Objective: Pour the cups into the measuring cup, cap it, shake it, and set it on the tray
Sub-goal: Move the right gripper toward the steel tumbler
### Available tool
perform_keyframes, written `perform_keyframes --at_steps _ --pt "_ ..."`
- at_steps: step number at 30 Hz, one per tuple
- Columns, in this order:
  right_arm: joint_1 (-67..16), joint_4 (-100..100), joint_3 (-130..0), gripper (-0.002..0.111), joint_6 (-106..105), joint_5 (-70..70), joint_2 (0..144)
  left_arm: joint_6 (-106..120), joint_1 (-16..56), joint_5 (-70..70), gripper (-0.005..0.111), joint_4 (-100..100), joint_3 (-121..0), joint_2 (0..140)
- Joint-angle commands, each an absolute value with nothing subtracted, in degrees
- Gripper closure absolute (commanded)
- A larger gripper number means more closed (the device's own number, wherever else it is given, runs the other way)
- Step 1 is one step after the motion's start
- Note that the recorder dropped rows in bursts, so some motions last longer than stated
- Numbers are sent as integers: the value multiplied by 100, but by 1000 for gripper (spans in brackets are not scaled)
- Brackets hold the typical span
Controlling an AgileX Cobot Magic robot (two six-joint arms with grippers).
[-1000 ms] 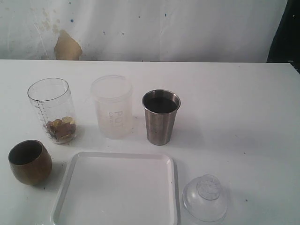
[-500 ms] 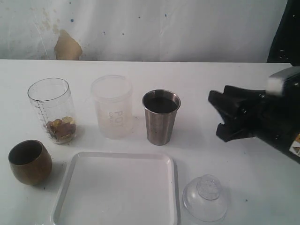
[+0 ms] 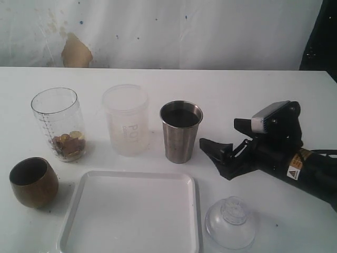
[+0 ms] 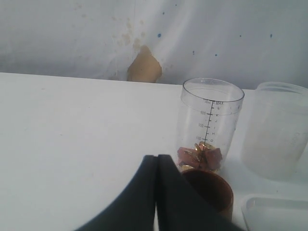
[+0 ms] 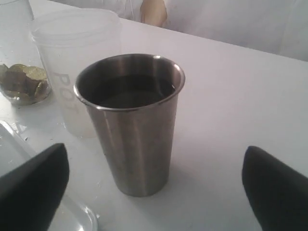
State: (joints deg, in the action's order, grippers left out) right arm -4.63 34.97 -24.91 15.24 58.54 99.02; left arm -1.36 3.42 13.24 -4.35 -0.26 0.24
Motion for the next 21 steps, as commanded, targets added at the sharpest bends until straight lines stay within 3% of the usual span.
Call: perform_keyframes --at_steps 1,21 --pt "-663 3577 -2727 17 1539 5969 10273 -124 377 1333 107 -422 0 0" --pt "-1024 3311 -3723 17 1816 6738 11537 -124 377 1333 107 -422 0 0"
